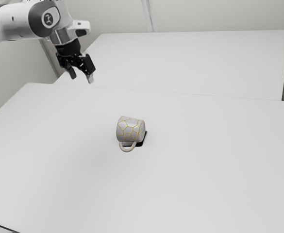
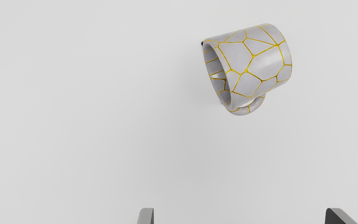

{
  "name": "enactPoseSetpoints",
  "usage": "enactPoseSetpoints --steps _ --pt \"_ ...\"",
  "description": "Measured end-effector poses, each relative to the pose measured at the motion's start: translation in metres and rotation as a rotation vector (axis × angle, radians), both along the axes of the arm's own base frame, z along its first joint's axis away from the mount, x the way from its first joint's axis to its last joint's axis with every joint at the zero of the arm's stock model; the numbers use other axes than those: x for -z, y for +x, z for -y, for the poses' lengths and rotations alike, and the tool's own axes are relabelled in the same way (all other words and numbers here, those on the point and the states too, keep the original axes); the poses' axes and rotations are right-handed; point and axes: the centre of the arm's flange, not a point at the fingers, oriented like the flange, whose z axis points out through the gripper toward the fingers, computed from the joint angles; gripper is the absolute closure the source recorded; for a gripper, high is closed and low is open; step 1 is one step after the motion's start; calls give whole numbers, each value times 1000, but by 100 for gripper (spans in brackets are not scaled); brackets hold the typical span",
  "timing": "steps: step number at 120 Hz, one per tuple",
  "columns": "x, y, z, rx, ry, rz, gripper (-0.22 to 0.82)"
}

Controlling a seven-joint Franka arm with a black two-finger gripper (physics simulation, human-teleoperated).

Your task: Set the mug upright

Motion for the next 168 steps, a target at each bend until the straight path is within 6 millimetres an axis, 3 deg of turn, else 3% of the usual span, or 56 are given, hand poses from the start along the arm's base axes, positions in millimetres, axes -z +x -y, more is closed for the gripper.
enactPoseSetpoints --steps 20,48,60,77,93,140,168 --pt "13 0 0 -2 -47 -4 0" --pt "63 -4 -12 -108 -317 -81 0" --pt "93 5 -22 -155 -407 -122 0" --pt "152 20 -39 -216 -538 -192 0" --pt "182 28 -47 -231 -622 -213 1" --pt "222 47 -25 -196 -786 -183 1" --pt "240 48 -36 -213 -824 -159 1"
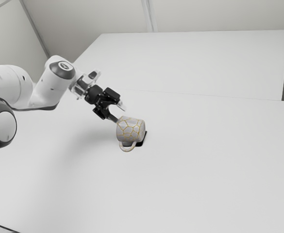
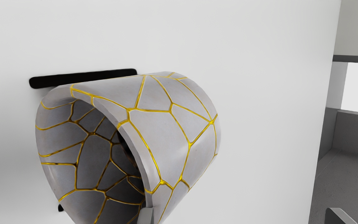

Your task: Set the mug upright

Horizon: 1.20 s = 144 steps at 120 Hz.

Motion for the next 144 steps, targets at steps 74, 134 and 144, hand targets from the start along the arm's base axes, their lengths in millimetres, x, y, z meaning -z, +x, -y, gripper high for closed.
enactPoseSetpoints --steps 74,134,144 --pt "48 -7 3 -40 -69 -14 12" --pt "38 0 24 -37 -83 11 69" --pt "37 1 27 -41 -84 13 73"
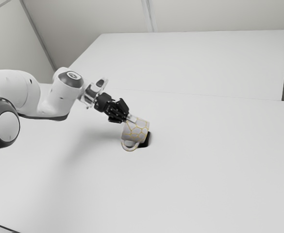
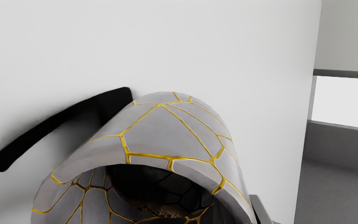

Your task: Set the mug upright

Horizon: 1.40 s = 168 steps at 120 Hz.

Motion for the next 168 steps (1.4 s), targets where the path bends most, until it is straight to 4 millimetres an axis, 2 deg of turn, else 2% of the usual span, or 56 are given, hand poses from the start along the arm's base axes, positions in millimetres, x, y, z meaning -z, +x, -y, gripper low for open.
enactPoseSetpoints --steps 16,32,41,47,55,61,88,112,168 --pt "-3 1 0 -5 4 2 75" --pt "-40 -2 8 24 57 49 76" --pt "-69 -6 25 85 155 94 77" --pt "-82 -16 42 136 243 115 77" --pt "-84 -40 60 176 335 119 77" --pt "-87 -49 70 207 414 134 77" --pt "-104 -58 99 310 751 193 77" --pt "-99 -67 106 317 913 143 77" --pt "-53 -71 105 232 990 -71 77"
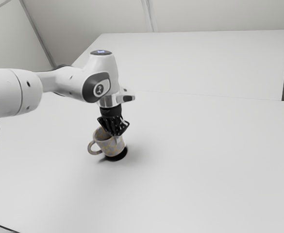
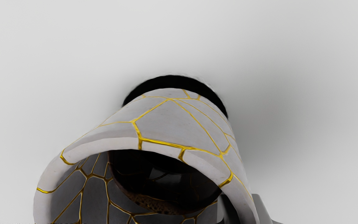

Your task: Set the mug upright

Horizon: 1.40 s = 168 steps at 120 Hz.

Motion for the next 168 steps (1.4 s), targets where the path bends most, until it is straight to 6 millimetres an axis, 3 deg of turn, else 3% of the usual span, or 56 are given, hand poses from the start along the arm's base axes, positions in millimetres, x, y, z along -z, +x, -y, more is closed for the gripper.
enactPoseSetpoints --steps 30,56,64,84,103,111,122,133,168 --pt "20 0 2 -53 19 -36 77" --pt "25 0 5 -82 26 -41 75" --pt "26 0 5 -91 25 -43 69" --pt "14 0 7 -111 9 -23 39" --pt "-25 6 8 -118 -9 54 22" --pt "-64 25 2 -120 -21 135 16" --pt "-111 42 -27 -142 -27 210 10" --pt "-166 48 -47 -141 -34 253 7" --pt "-228 43 -45 -48 -86 242 2"
